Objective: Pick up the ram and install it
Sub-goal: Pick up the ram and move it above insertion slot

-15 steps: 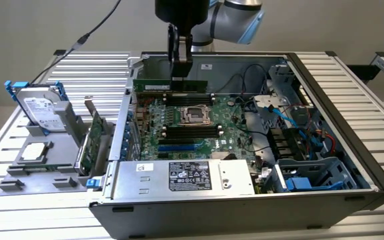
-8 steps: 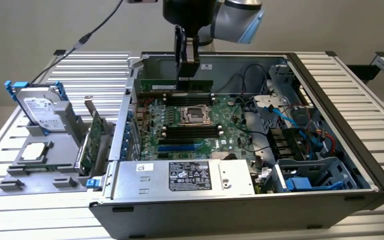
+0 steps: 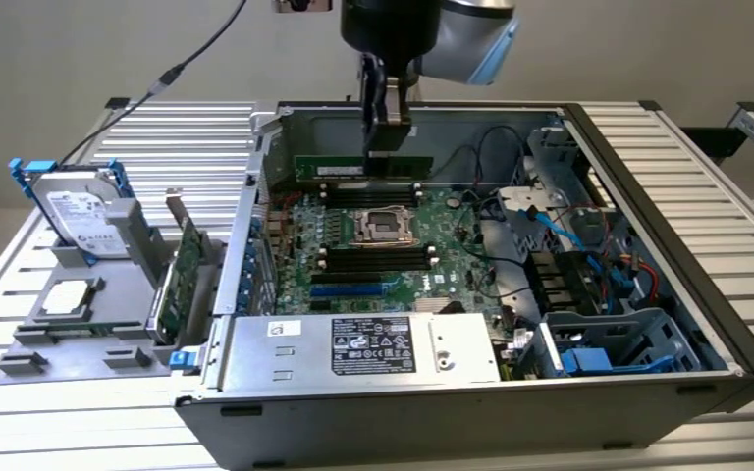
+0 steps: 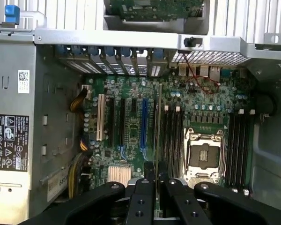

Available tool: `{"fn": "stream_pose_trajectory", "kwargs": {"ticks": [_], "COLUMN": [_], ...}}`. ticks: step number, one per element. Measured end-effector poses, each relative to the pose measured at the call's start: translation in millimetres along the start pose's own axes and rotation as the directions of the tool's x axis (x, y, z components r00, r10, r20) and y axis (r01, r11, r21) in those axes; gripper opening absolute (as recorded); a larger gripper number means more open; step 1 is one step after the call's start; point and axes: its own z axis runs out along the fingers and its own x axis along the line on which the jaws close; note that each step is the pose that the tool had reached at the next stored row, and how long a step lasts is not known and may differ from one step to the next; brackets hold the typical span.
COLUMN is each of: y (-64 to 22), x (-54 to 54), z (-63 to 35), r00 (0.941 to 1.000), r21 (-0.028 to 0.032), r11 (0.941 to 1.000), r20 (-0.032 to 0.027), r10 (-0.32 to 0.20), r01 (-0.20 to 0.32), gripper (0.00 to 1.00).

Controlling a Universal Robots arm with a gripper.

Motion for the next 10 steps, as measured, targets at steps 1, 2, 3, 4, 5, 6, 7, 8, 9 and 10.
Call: {"fn": "stream_pose_trajectory", "kwargs": {"ticks": [1,2,3,4,5,6,7,8,9,10], "y": [-2.3,-4.6,-7.1,-9.5,-12.1,-14.9,-17.3,-19.7,-21.9,-23.8], "x": [-1.2,-2.3,-3.6,-4.8,-6.0,-7.4,-8.7,-10.5,-12.4,-14.7], "z": [0.8,1.6,2.4,3.2,4.1,5.0,5.9,7.3,8.8,10.5], "r00": [1.0000,1.0000,1.0000,1.0000,1.0000,1.0000,1.0000,1.0000,1.0000,1.0000], "r21": [0.0009,0.0016,0.0023,0.0028,0.0033,0.0039,0.0042,0.0042,0.0042,0.0043], "r11": [1.0000,1.0000,1.0000,1.0000,1.0000,1.0000,1.0000,1.0000,1.0000,1.0000], "r20": [0.0005,0.0009,0.0013,0.0017,0.0021,0.0026,0.0030,0.0033,0.0035,0.0038], "r10": [0.000,0.000,0.000,0.000,0.000,0.000,0.000,0.000,0.000,0.000], "r01": [0.000,0.000,0.000,0.000,0.000,0.000,0.000,0.000,0.000,0.000], "gripper": [0.14,0.14,0.14,0.14,0.14,0.14,0.14,0.14,0.14,0.14]}}
